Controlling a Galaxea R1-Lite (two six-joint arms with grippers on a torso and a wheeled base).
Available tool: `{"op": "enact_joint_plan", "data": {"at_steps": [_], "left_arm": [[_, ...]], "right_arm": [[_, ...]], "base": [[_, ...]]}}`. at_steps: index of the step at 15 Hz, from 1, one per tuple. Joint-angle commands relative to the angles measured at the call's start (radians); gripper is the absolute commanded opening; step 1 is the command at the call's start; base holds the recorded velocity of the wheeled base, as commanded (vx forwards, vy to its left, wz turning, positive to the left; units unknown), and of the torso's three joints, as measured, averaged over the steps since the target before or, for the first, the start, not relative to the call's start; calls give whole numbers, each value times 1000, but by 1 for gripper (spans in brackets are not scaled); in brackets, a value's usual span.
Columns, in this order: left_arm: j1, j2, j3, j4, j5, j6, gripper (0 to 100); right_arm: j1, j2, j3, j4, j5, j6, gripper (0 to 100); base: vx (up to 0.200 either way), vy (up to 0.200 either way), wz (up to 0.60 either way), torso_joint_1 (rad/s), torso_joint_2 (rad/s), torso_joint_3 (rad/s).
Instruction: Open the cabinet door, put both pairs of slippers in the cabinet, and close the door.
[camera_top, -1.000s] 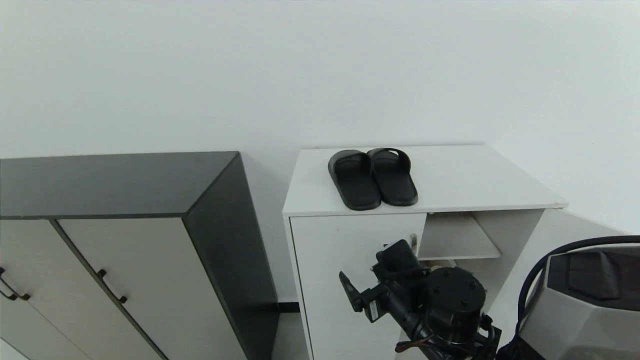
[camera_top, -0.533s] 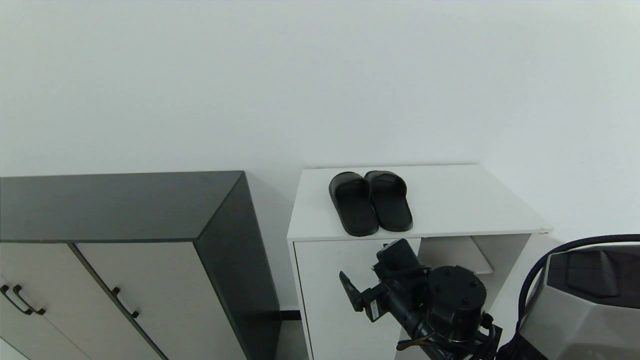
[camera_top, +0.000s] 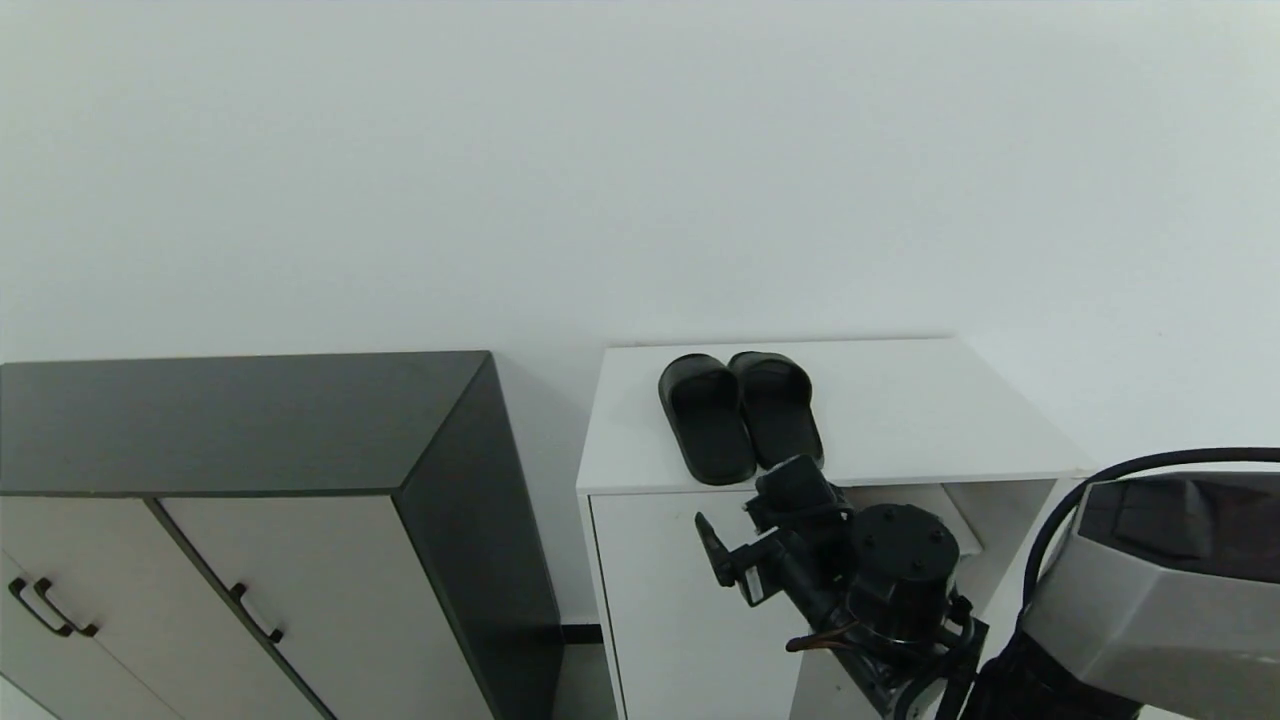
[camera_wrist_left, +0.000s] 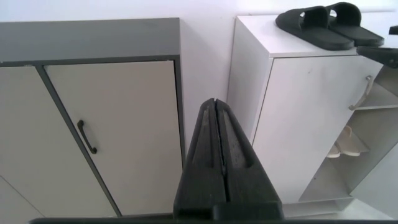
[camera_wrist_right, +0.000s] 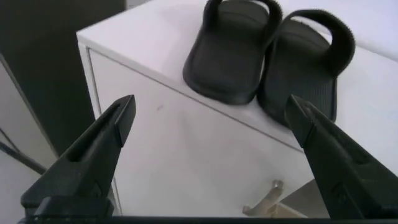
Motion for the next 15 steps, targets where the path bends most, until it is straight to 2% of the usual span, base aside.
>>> {"op": "enact_joint_plan", "data": {"at_steps": [1,2,3,4,6,9,13,15], "left_arm": [[0,0,0,0,0,0,0],[0,0,0,0,0,0,0],[0,0,0,0,0,0,0],[0,0,0,0,0,0,0],[0,0,0,0,0,0,0],[0,0,0,0,0,0,0],[0,0,0,0,-3,8,0],[0,0,0,0,-1,1,0]], "right_arm": [[-3,-138,-70,206,-40,86,100],[-3,-199,-134,367,-83,161,100],[-3,-221,-169,439,-106,192,100],[-3,-247,-242,571,-139,251,100],[-3,-244,-320,703,-195,314,100],[-5,-204,-393,809,-218,399,100],[-18,-175,-392,812,-218,402,100],[-26,-166,-392,809,-220,402,100]], "base": [[0,0,0,0,0,0],[0,0,0,0,0,0],[0,0,0,0,0,0],[0,0,0,0,0,0],[0,0,0,0,0,0],[0,0,0,0,0,0],[0,0,0,0,0,0],[0,0,0,0,0,0]]}}
